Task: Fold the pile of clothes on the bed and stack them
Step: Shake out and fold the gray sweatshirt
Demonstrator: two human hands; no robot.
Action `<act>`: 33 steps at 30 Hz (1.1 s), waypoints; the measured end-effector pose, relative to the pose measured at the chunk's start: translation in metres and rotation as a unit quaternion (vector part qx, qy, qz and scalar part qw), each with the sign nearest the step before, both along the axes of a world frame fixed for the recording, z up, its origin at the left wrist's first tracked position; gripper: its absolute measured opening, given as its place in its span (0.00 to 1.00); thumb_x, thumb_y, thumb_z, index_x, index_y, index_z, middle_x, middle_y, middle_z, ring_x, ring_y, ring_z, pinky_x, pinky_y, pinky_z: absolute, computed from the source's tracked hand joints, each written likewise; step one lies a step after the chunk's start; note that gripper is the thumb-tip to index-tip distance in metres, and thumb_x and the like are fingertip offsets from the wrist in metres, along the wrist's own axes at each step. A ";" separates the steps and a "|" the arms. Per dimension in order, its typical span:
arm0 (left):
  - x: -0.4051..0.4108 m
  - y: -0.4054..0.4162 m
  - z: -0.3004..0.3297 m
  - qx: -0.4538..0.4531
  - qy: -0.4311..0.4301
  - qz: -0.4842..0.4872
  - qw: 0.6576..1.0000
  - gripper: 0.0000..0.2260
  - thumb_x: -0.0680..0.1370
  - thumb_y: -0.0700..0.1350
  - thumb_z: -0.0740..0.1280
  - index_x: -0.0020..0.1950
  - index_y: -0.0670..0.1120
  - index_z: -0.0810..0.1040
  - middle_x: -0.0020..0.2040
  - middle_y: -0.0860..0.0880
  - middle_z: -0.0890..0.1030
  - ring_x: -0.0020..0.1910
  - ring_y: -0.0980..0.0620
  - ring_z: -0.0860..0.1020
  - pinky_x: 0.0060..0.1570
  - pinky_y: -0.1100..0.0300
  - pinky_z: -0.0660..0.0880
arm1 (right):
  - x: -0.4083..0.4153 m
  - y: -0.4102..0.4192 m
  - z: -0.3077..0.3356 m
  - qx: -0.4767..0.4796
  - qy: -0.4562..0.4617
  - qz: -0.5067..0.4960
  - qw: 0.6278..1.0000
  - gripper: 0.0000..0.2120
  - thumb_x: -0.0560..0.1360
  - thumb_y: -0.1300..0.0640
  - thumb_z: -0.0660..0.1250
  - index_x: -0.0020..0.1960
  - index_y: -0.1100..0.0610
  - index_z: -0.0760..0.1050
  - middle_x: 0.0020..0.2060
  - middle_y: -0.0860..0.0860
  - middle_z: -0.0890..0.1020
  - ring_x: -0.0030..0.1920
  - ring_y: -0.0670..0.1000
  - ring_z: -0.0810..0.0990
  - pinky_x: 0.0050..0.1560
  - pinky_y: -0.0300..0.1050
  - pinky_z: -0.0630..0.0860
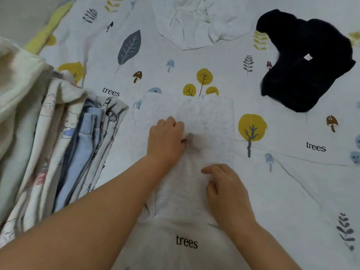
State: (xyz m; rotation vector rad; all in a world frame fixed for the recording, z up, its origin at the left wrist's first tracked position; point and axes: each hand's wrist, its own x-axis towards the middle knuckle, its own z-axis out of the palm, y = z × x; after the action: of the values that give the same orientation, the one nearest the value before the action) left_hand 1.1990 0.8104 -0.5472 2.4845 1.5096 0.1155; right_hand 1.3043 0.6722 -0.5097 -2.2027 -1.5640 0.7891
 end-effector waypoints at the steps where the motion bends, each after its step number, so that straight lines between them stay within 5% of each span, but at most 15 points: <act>1: 0.000 0.005 -0.002 -0.017 -0.058 0.030 0.998 0.08 0.76 0.46 0.62 0.51 0.44 0.71 0.52 0.43 0.76 0.50 0.43 0.73 0.42 0.57 0.63 | 0.004 0.000 -0.001 -0.004 -0.003 -0.005 1.000 0.17 0.74 0.68 0.60 0.58 0.55 0.77 0.56 0.47 0.76 0.58 0.47 0.71 0.49 0.31 0.62; 3: -0.003 0.015 0.002 -0.084 -0.216 0.175 0.957 0.03 0.76 0.42 0.61 0.48 0.43 0.70 0.45 0.42 0.77 0.45 0.43 0.75 0.40 0.57 0.65 | 0.010 -0.001 -0.004 -0.006 -0.009 -0.021 1.000 0.17 0.73 0.69 0.60 0.57 0.55 0.77 0.56 0.47 0.76 0.57 0.48 0.70 0.47 0.30 0.60; 5: -0.013 0.025 0.009 -0.159 -0.359 0.366 0.844 0.05 0.78 0.41 0.59 0.53 0.43 0.70 0.47 0.43 0.77 0.47 0.46 0.74 0.43 0.61 0.68 | 0.015 0.000 -0.005 -0.002 -0.017 -0.052 0.999 0.18 0.73 0.69 0.60 0.58 0.56 0.77 0.56 0.49 0.76 0.57 0.48 0.70 0.47 0.31 0.59; 6: -0.020 0.029 0.010 -0.173 -0.381 0.428 0.801 0.05 0.78 0.42 0.59 0.53 0.43 0.67 0.47 0.44 0.75 0.47 0.46 0.73 0.43 0.62 0.67 | 0.017 0.000 -0.006 -0.004 -0.021 -0.071 0.997 0.19 0.73 0.69 0.60 0.59 0.56 0.77 0.57 0.50 0.75 0.58 0.49 0.69 0.48 0.32 0.59; 7: -0.028 0.031 0.011 -0.175 -0.360 0.459 0.793 0.06 0.78 0.43 0.59 0.53 0.43 0.65 0.48 0.43 0.75 0.48 0.45 0.73 0.43 0.60 0.66 | 0.019 0.001 -0.007 -0.012 -0.024 -0.088 0.996 0.19 0.73 0.69 0.59 0.61 0.56 0.75 0.58 0.51 0.74 0.58 0.50 0.68 0.50 0.33 0.60; 10: -0.049 0.021 0.015 -0.172 -0.264 0.439 0.841 0.20 0.78 0.51 0.60 0.63 0.40 0.61 0.58 0.37 0.75 0.55 0.38 0.75 0.52 0.50 0.70 | 0.022 0.003 -0.008 -0.079 -0.022 -0.130 0.988 0.20 0.77 0.60 0.59 0.68 0.55 0.66 0.62 0.54 0.70 0.61 0.54 0.68 0.57 0.44 0.65; 14: -0.066 -0.039 0.026 -0.176 -0.083 0.297 0.935 0.34 0.71 0.65 0.62 0.69 0.48 0.56 0.62 0.42 0.72 0.59 0.42 0.73 0.51 0.52 0.69 | 0.015 0.002 -0.008 -0.150 0.014 -0.168 0.974 0.25 0.79 0.50 0.57 0.73 0.55 0.54 0.64 0.56 0.69 0.61 0.58 0.72 0.56 0.49 0.68; 17: -0.083 -0.072 0.024 -0.270 0.014 0.209 0.940 0.42 0.70 0.56 0.71 0.74 0.49 0.48 0.68 0.45 0.69 0.63 0.44 0.71 0.57 0.54 0.69 | 0.008 0.000 -0.011 -0.167 0.036 -0.175 0.970 0.30 0.79 0.49 0.58 0.75 0.54 0.49 0.66 0.57 0.69 0.60 0.60 0.73 0.54 0.49 0.68; 20: -0.106 -0.076 0.017 -0.324 -0.098 0.254 0.906 0.34 0.72 0.42 0.72 0.73 0.48 0.58 0.66 0.44 0.73 0.56 0.43 0.76 0.46 0.59 0.71 | 0.006 -0.004 -0.011 -0.144 0.071 -0.192 0.968 0.31 0.77 0.54 0.63 0.75 0.52 0.51 0.63 0.57 0.73 0.57 0.58 0.75 0.55 0.48 0.69; 23: -0.116 -0.076 0.017 -0.296 -0.178 0.340 0.875 0.28 0.72 0.37 0.71 0.69 0.46 0.66 0.57 0.42 0.77 0.42 0.49 0.77 0.37 0.59 0.72 | 0.006 -0.010 -0.009 -0.079 0.074 -0.237 0.965 0.28 0.76 0.57 0.65 0.71 0.49 0.56 0.56 0.55 0.79 0.43 0.52 0.76 0.46 0.45 0.70; 27: -0.098 -0.085 0.023 -0.028 -0.070 0.176 0.981 0.29 0.70 0.37 0.71 0.69 0.41 0.66 0.59 0.36 0.73 0.56 0.38 0.73 0.53 0.46 0.71 | -0.002 -0.019 -0.016 -0.137 0.043 -0.227 0.963 0.30 0.77 0.53 0.61 0.74 0.52 0.50 0.66 0.55 0.72 0.59 0.59 0.75 0.52 0.48 0.68; 29: -0.085 -0.088 0.022 0.064 -0.060 0.050 0.995 0.26 0.73 0.44 0.67 0.70 0.43 0.66 0.65 0.35 0.70 0.63 0.38 0.69 0.58 0.43 0.69 | -0.004 -0.020 -0.016 -0.121 0.048 -0.227 0.965 0.30 0.78 0.53 0.61 0.75 0.52 0.49 0.66 0.55 0.72 0.60 0.59 0.75 0.51 0.48 0.67; 31: -0.079 -0.086 0.013 0.044 -0.004 -0.027 0.999 0.25 0.76 0.51 0.57 0.73 0.46 0.63 0.72 0.37 0.65 0.71 0.40 0.61 0.67 0.43 0.60 | -0.003 -0.020 -0.016 -0.112 0.052 -0.225 0.967 0.30 0.78 0.53 0.61 0.75 0.53 0.50 0.66 0.56 0.72 0.61 0.59 0.74 0.55 0.48 0.68; 33: -0.079 -0.080 0.001 -0.040 0.092 -0.049 0.994 0.28 0.79 0.57 0.51 0.77 0.50 0.50 0.77 0.40 0.51 0.75 0.43 0.46 0.71 0.45 0.49 | 0.003 -0.018 -0.016 -0.130 0.070 -0.236 0.961 0.29 0.77 0.54 0.61 0.74 0.54 0.53 0.64 0.57 0.74 0.60 0.59 0.74 0.56 0.48 0.68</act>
State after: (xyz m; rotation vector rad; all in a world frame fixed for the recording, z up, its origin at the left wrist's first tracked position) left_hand 1.1200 0.7306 -0.5459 2.5573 1.4238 -0.1927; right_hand 1.3071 0.6539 -0.5253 -2.4943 -0.8496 1.0066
